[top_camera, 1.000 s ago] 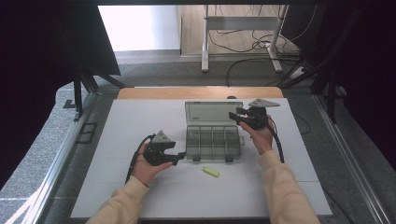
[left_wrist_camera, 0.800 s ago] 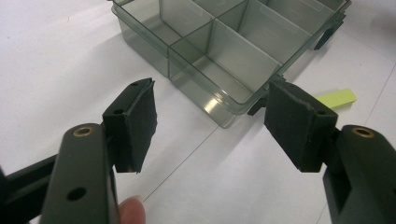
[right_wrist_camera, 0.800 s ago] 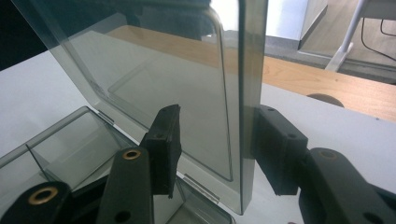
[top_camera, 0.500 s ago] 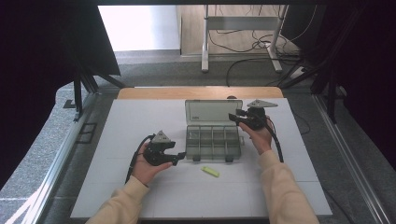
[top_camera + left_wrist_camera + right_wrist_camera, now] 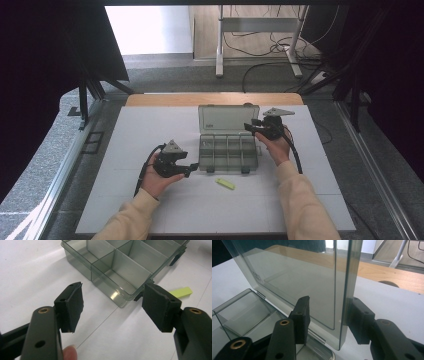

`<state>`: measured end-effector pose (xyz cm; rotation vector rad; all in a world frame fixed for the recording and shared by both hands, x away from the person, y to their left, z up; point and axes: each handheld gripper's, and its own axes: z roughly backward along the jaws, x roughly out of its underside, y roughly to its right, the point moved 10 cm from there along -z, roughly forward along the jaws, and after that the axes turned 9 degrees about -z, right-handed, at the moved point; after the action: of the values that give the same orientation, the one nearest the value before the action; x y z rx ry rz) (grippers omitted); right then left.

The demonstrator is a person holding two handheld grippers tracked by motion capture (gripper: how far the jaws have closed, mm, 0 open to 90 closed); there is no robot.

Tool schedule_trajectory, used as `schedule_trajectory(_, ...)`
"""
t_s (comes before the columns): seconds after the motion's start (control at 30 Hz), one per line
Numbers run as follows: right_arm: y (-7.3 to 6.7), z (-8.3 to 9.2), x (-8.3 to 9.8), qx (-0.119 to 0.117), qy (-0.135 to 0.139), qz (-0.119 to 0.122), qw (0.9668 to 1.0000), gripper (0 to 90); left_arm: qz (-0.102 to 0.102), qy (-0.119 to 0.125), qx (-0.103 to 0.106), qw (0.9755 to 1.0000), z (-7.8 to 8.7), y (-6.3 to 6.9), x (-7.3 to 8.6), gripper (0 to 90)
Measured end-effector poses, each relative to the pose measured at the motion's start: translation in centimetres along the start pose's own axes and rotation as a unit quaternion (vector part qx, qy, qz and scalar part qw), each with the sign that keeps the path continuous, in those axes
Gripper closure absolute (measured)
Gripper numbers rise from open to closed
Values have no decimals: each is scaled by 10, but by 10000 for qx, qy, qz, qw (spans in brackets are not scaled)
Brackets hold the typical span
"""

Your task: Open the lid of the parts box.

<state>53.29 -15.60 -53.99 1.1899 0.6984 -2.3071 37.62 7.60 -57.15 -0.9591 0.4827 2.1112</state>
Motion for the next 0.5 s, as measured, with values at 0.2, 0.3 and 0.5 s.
schedule_trajectory(0.2, 2, -2, 2, 20, -13, 4, 10000, 561, -6, -4, 0, 10000, 0, 0, 0, 340)
schedule_trajectory(0.3, 3, -3, 3, 25, -35, -17, 10000, 566, -9, -6, 2, 10000, 0, 0, 0, 340)
schedule_trajectory(0.5, 5, -5, 5, 41, -81, -54, 9999, 571, 16, -11, -2, 10000, 0, 0, 1, 339)
